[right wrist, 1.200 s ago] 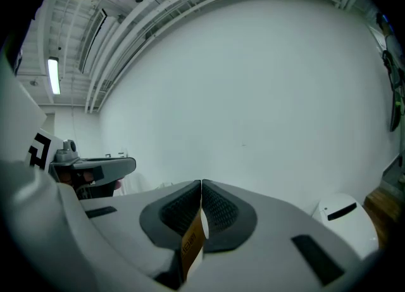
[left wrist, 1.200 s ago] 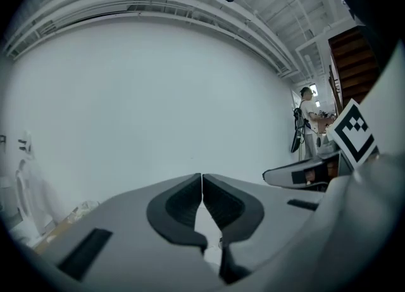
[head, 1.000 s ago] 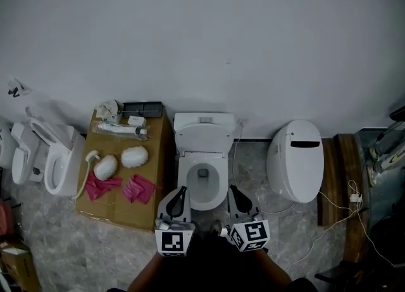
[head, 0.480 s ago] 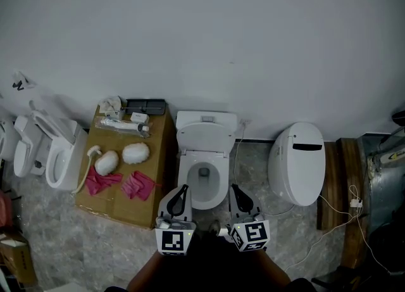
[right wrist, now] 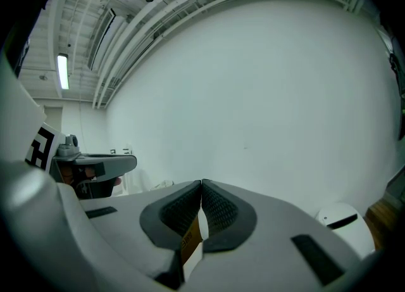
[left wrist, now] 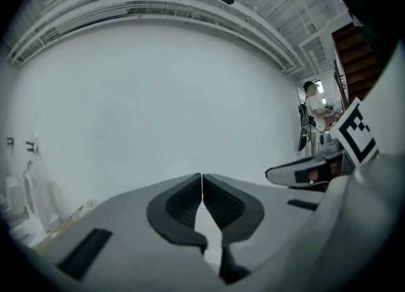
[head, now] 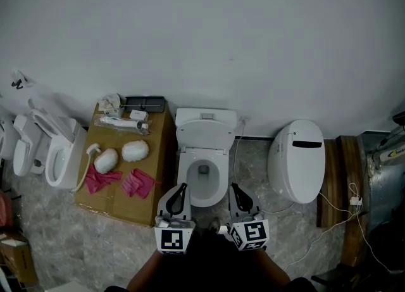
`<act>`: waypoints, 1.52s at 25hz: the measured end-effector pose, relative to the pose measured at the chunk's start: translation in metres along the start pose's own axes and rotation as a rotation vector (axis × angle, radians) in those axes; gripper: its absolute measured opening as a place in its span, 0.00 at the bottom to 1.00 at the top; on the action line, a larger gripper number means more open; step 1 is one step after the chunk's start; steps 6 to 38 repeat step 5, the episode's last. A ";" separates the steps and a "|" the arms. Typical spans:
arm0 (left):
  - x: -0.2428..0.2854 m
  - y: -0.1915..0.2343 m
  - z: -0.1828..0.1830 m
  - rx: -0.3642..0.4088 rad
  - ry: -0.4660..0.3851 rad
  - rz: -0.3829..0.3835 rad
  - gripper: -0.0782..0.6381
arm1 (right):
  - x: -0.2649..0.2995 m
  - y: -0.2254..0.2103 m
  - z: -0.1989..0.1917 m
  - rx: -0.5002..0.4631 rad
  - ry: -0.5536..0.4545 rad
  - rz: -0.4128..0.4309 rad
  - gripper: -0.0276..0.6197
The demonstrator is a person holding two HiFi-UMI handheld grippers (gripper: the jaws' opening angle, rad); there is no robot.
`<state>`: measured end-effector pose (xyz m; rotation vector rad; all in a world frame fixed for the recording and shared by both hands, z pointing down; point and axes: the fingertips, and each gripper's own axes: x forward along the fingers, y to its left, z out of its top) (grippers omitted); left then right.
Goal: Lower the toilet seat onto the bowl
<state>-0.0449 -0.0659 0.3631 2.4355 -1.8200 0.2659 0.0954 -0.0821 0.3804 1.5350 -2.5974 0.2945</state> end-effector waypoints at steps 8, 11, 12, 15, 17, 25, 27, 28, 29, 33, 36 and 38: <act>0.001 0.001 -0.001 -0.002 -0.014 -0.011 0.13 | 0.002 0.002 0.000 -0.008 -0.001 -0.005 0.09; 0.001 0.001 -0.001 -0.002 -0.014 -0.011 0.13 | 0.002 0.002 0.000 -0.008 -0.001 -0.005 0.09; 0.001 0.001 -0.001 -0.002 -0.014 -0.011 0.13 | 0.002 0.002 0.000 -0.008 -0.001 -0.005 0.09; 0.001 0.001 -0.001 -0.002 -0.014 -0.011 0.13 | 0.002 0.002 0.000 -0.008 -0.001 -0.005 0.09; 0.001 0.001 -0.001 -0.002 -0.014 -0.011 0.13 | 0.002 0.002 0.000 -0.008 -0.001 -0.005 0.09; 0.001 0.001 -0.001 -0.002 -0.014 -0.011 0.13 | 0.002 0.002 0.000 -0.008 -0.001 -0.005 0.09; 0.001 0.001 -0.001 -0.002 -0.014 -0.011 0.13 | 0.002 0.002 0.000 -0.008 -0.001 -0.005 0.09; 0.001 0.001 -0.001 -0.002 -0.014 -0.011 0.13 | 0.002 0.002 0.000 -0.008 -0.001 -0.005 0.09; 0.001 0.001 -0.001 -0.002 -0.014 -0.011 0.13 | 0.002 0.002 0.000 -0.008 -0.001 -0.005 0.09; 0.001 0.001 -0.001 -0.002 -0.014 -0.011 0.13 | 0.002 0.002 0.000 -0.008 -0.001 -0.005 0.09; 0.001 0.001 -0.001 -0.002 -0.014 -0.011 0.13 | 0.002 0.002 0.000 -0.008 -0.001 -0.005 0.09; 0.001 0.001 -0.001 -0.002 -0.014 -0.011 0.13 | 0.002 0.002 0.000 -0.008 -0.001 -0.005 0.09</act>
